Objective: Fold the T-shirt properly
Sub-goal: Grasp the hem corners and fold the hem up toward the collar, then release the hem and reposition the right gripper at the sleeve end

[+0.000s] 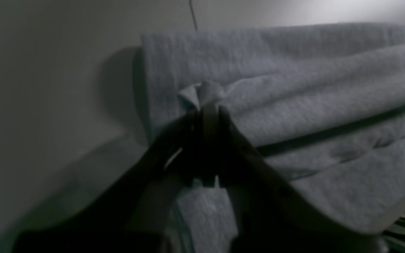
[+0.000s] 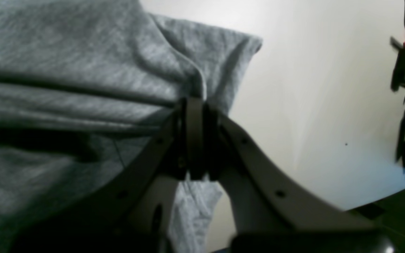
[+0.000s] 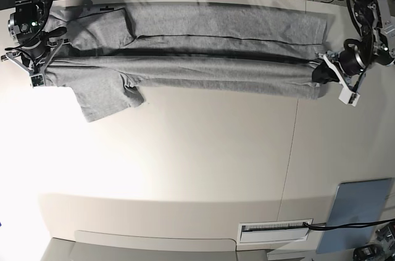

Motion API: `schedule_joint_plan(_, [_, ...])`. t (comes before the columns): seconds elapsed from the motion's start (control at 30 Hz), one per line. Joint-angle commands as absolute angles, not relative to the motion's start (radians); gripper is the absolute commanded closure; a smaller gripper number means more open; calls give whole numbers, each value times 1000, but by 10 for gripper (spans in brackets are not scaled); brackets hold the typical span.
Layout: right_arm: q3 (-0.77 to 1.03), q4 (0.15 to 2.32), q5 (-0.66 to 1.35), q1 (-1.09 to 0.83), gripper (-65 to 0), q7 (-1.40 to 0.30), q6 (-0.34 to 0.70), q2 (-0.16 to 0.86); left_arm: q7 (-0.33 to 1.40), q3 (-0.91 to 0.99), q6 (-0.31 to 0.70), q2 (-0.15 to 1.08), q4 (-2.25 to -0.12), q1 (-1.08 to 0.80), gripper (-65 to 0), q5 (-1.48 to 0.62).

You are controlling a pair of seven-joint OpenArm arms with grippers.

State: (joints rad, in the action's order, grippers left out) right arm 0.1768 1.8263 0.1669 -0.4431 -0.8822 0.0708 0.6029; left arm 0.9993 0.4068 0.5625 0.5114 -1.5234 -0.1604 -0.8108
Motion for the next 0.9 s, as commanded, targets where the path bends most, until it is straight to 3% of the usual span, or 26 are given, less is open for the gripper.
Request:
schedule_joint_plan(0.0, [193,1837,129,-438,0,-881,54,624,999,416,559,550,-1551,-150,0,-845])
schedule_joint_plan(0.3, [192,1837,112,-438,0,-916,56,626,1084,416,560,584,-1571,-153,-2,-916])
schedule_joint_plan(0.43, [192,1837,112,-438,0,-904,80,626,1085,416,582,584,-1571,-153,-224,-916])
schedule_joint_plan(0.53, [192,1837,112,-438,-178,-876,102,626,1085,416,582,584,-1571,-153,-343,-910])
schedule_joint_plan(0.6, [192,1837,112,-438,-280,-858,100,626,1085,416,581,584,-1571,-153,-365,-891])
schedule_joint_plan(0.87, [192,1837,171,-388,-295,-785,70,626,1084,416,574,582,-1571,-153,-365,-876])
